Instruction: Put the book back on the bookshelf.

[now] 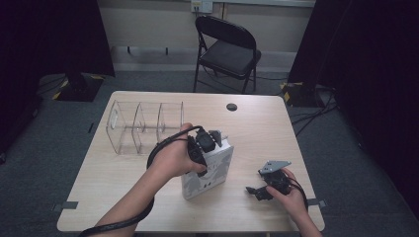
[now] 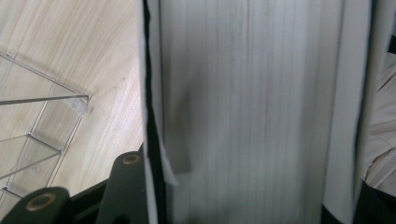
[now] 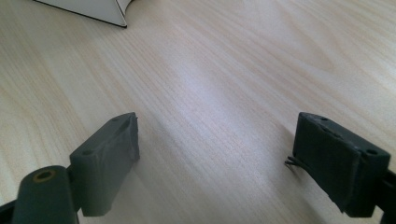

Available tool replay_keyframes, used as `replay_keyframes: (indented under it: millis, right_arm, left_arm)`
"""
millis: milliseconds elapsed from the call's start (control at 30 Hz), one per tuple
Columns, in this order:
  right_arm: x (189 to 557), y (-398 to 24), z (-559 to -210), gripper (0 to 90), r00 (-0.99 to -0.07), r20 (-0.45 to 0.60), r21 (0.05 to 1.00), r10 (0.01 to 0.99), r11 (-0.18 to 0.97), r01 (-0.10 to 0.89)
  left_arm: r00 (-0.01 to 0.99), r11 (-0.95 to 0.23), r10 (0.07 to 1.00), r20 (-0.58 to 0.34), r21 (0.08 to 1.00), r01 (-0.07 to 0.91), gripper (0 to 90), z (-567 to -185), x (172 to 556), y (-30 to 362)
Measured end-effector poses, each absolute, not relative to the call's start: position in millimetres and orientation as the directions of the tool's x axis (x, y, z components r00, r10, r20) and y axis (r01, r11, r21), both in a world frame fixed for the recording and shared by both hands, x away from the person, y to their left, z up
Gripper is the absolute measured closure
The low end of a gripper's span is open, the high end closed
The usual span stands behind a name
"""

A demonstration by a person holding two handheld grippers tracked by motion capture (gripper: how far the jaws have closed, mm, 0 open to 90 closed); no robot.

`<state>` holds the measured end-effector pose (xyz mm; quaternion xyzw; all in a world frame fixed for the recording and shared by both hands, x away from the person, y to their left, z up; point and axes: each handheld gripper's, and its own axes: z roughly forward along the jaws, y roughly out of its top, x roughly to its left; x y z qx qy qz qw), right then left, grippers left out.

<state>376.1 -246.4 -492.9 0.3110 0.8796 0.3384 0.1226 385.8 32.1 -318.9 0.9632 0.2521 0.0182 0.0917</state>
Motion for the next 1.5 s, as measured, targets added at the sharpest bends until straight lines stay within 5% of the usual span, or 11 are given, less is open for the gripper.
replay_keyframes:
  millis: [400,1500]
  right_arm:
    - [373,-248,-497,12.4,-0.765,-0.001,0.707,0.644,0.542,0.455]
    - [371,-250,-500,12.1,-0.755,0.005,0.73,0.655,0.514,0.451]
  left_arm:
    - [0.874,-0.871,0.485,-0.019,0.081,0.485,48.7,-323,390,31]
    - [0.763,-0.757,0.643,-0.062,0.1,0.646,52.8,-285,383,83]
